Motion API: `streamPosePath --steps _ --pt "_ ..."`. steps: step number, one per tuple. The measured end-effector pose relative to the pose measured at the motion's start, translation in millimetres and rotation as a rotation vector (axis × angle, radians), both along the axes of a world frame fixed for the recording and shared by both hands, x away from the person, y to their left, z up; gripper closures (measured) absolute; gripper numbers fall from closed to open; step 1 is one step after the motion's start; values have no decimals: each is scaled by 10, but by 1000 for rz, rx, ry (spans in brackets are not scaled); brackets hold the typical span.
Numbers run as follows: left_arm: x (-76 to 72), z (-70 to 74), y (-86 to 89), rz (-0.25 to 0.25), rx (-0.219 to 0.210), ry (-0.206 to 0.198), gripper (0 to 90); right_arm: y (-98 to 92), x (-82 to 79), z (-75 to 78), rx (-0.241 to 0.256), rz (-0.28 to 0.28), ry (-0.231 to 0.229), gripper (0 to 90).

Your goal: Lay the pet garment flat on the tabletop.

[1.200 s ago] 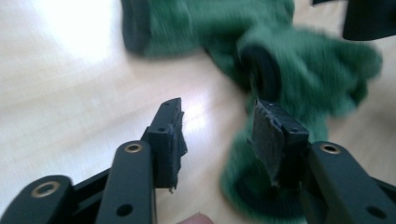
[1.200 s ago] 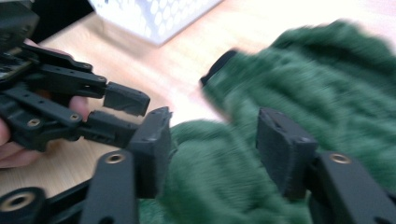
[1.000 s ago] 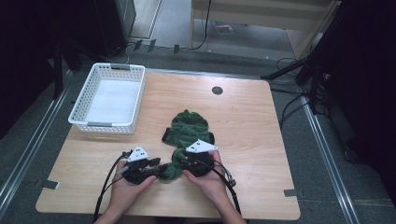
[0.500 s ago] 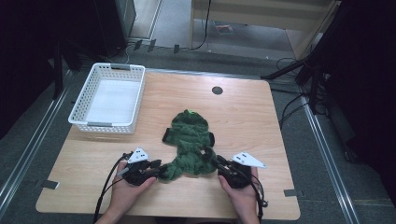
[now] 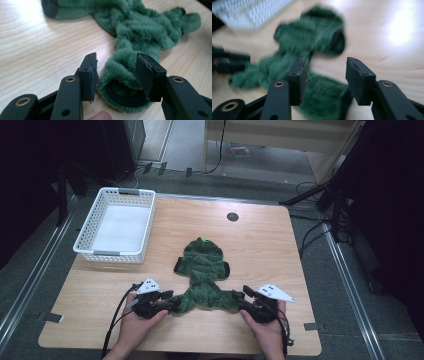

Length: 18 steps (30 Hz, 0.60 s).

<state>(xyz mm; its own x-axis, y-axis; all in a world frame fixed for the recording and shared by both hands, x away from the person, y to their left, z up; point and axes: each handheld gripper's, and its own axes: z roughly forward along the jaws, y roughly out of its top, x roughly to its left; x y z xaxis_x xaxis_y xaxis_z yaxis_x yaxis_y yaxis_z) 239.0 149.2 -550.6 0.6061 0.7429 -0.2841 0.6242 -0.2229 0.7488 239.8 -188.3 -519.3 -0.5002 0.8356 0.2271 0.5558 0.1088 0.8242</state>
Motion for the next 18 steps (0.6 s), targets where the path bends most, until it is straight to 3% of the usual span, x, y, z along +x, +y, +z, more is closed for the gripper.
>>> streamPosePath --steps 2,3,4,5,6,7,10,13,15,16,17,18 --pt "-7 6 -4 -4 11 -3 540 94 20 -94 -37 43 45 511" --pt "-12 7 -10 -9 26 -9 540 94 20 -94 -37 43 45 511" --pt "-26 6 -15 -16 59 -16 601 136 19 -167 -101 49 60 580" --pt "-26 6 -15 -16 59 -16 656 136 19 -167 -101 49 60 580" --pt "-34 -1 -25 -18 84 -20 656 138 18 -185 -119 47 68 622" --pt "-41 0 -38 -14 110 -33 759 99 17 -227 -142 38 91 711" --pt "-33 9 -33 -3 132 -40 812 34 -4 -253 -147 21 113 788" --pt "-13 6 10 18 124 -37 816 1 -26 -251 -145 11 126 808" --pt "22 3 108 38 78 -14 794 -9 -50 -244 -164 7 121 791" --pt "22 3 108 38 78 -14 771 -3 -57 -240 -166 10 119 771" --pt "33 27 175 49 30 -9 739 8 -66 -236 -170 14 112 735" --pt "33 27 175 49 30 -9 695 8 -66 -236 -170 14 112 735"
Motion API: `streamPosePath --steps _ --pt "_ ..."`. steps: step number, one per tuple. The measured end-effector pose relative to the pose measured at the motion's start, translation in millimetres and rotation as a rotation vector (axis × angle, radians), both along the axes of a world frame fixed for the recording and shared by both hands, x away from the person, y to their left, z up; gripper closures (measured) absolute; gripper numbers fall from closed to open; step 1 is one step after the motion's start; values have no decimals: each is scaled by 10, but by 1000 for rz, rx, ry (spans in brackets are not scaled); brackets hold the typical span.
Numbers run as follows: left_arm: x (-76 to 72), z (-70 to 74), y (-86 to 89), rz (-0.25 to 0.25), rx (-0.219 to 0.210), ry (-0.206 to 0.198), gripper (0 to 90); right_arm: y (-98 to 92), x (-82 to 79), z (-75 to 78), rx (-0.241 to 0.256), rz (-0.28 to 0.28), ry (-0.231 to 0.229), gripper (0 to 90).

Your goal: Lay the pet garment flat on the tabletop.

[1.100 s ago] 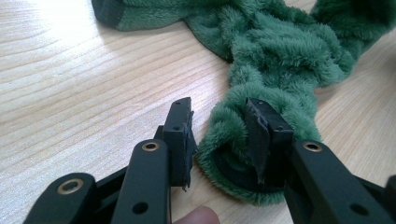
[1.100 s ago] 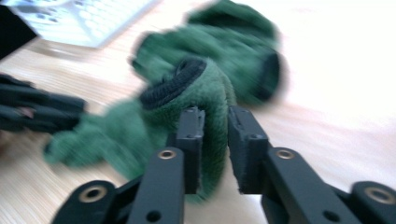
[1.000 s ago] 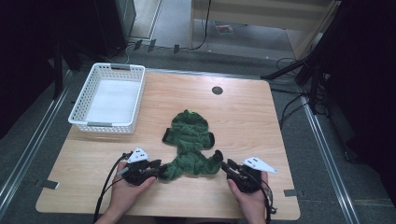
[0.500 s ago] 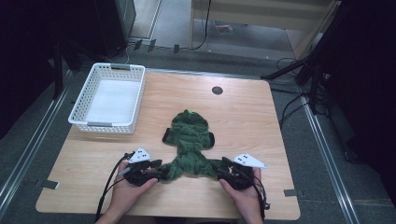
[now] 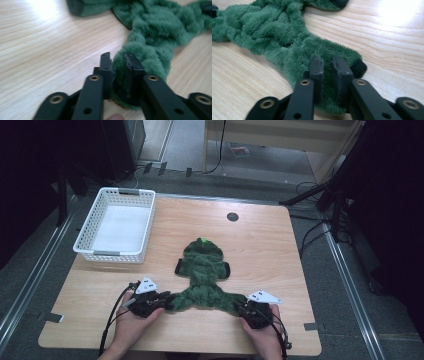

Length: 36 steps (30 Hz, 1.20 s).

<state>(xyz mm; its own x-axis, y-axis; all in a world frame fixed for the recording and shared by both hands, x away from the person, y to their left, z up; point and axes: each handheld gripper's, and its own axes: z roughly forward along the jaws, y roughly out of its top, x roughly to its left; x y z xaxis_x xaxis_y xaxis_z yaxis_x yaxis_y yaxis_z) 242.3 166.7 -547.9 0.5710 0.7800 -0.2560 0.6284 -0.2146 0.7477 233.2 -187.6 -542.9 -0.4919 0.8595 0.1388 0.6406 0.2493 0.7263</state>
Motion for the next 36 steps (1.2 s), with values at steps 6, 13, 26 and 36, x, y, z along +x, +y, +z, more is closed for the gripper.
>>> streamPosePath --steps 6,13,26,36 --pt "-4 122 89 -46 -125 -11 532 -18 -22 131 68 -19 -126 568" --pt "-60 85 -66 -65 -55 -19 508 6 22 -1 -22 -2 -74 562" --pt "-47 -27 -71 -10 80 -13 786 10 -7 -16 -16 1 -35 621" --pt "-66 56 92 31 -19 -87 515 -95 -15 108 59 -15 -138 333"
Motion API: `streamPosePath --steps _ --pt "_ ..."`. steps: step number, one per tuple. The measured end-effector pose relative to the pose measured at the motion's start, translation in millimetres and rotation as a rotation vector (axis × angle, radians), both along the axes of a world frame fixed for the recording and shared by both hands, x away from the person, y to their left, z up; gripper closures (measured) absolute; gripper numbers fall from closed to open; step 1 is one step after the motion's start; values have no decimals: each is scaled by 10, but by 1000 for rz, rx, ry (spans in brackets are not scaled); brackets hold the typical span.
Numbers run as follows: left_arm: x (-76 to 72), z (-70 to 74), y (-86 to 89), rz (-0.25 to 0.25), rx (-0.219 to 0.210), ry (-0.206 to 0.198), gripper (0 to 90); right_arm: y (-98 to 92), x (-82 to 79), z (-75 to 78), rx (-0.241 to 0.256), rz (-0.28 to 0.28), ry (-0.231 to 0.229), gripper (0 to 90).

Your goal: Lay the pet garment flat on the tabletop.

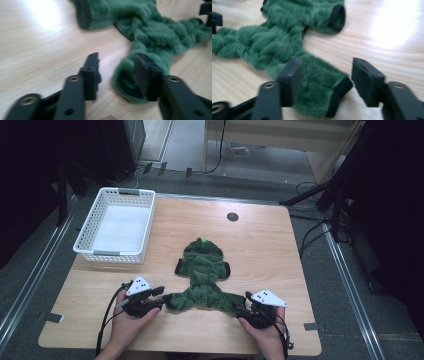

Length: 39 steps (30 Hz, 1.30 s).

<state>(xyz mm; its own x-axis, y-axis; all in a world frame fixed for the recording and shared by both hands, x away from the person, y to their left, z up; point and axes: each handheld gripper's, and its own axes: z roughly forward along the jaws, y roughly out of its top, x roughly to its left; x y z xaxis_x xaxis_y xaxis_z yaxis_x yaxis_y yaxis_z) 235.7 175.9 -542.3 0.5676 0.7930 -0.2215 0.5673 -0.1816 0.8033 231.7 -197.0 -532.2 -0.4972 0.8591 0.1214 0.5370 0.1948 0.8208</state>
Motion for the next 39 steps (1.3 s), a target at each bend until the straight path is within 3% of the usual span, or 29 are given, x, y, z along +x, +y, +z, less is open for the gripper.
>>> streamPosePath --steps 3,4,9,10,13,14,17,18,23,27,29,35,36,39 --pt "-19 35 87 11 -29 -32 436 -60 13 56 -11 -21 -28 162" --pt "-29 52 120 15 -37 -46 436 -60 13 56 -11 -21 -28 162" --pt "-94 141 287 53 -70 -102 201 -263 57 149 38 -43 -56 25" --pt "-112 154 357 76 -69 -107 151 -297 66 155 43 -46 -62 18" --pt "-136 147 451 93 -88 -115 110 -372 75 165 54 -62 -67 8" --pt "-145 121 583 117 -116 -107 89 -433 83 172 54 -78 -76 0" --pt "-143 98 678 130 -121 -102 11 -493 93 178 56 -94 -84 0" --pt "-151 82 785 146 -111 -107 9 -544 90 181 52 -113 -88 0" --pt "-185 66 1001 193 -103 -108 0 -641 89 175 47 -153 -94 0" --pt "-233 58 1174 242 -61 -117 0 -741 94 158 46 -180 -98 0" --pt "-273 53 1342 282 -46 -120 0 -832 99 138 37 -199 -96 0" --pt "-335 25 1599 340 -47 -113 0 -1004 82 112 54 -231 -84 0" --pt "-357 11 1712 367 -60 -100 0 -1041 77 97 51 -238 -76 0" --pt "-383 6 1818 398 -77 -99 0 -1124 66 63 45 -249 -63 0"
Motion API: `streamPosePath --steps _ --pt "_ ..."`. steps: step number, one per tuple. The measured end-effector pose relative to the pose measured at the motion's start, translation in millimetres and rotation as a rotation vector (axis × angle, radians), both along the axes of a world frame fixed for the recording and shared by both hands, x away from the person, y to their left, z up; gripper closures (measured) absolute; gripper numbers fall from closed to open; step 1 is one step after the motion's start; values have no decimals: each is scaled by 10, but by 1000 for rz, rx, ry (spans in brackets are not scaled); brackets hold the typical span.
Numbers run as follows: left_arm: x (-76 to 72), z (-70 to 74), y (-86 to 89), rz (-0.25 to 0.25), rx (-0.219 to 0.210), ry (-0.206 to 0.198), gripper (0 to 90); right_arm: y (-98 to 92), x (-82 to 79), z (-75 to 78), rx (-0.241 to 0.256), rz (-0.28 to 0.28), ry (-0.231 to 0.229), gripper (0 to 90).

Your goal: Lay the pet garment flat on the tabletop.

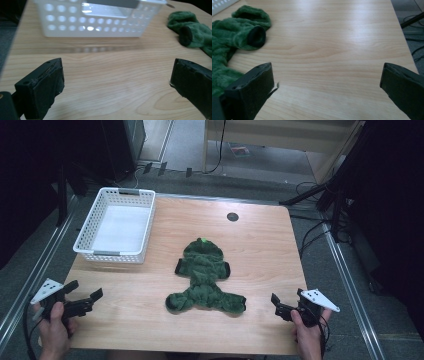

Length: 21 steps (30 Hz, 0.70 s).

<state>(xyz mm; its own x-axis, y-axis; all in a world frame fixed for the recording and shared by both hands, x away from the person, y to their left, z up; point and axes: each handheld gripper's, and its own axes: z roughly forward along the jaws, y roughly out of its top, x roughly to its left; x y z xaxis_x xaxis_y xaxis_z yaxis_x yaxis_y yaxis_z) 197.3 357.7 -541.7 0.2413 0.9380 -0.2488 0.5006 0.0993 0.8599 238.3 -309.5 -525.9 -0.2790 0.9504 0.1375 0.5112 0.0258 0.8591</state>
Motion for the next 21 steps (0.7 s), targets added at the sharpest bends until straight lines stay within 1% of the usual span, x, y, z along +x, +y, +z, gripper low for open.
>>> streamPosePath --steps 1,2,3,4,5,6,7,8,9,10,11,13,14,15,17,21 --pt "-30 -6 103 20 3 2 0 -26 -6 -8 1 -5 7 0" --pt "-30 -6 103 20 3 2 0 -26 -6 -8 1 -5 7 0" --pt "-48 -16 160 30 8 3 0 -51 -7 -19 0 -8 9 0" --pt "-75 -29 229 46 22 11 0 -107 -14 -45 2 -8 19 0" --pt "-75 -29 229 46 22 11 0 -128 -16 -57 -1 -7 21 0" --pt "-86 -39 265 51 22 14 0 -150 -22 -74 -4 -11 31 0" --pt "-102 -50 329 58 0 15 0 -175 -26 -94 -7 -11 36 0" --pt "-102 -50 329 58 0 15 0 -175 -26 -94 -7 -11 36 0" --pt "-103 -58 354 60 -27 13 0 -203 -30 -119 -7 -14 42 0" --pt "-95 -69 363 61 -41 12 0 -237 -34 -156 -2 -14 54 0" --pt "-83 -83 361 63 -46 13 0 -279 -27 -194 33 -20 79 0" --pt "-57 -96 347 58 -41 15 0 -287 -25 -190 38 -21 76 0" --pt "-48 -100 335 58 -37 17 0 -288 -23 -189 49 -20 70 0" --pt "-42 -103 326 54 -30 21 0 -270 -8 -202 46 -20 78 0" --pt "-27 -111 306 48 -19 25 0 -255 2 -208 39 -14 79 0" --pt "-18 -116 309 47 -25 29 0 -246 20 -216 38 -9 87 0"
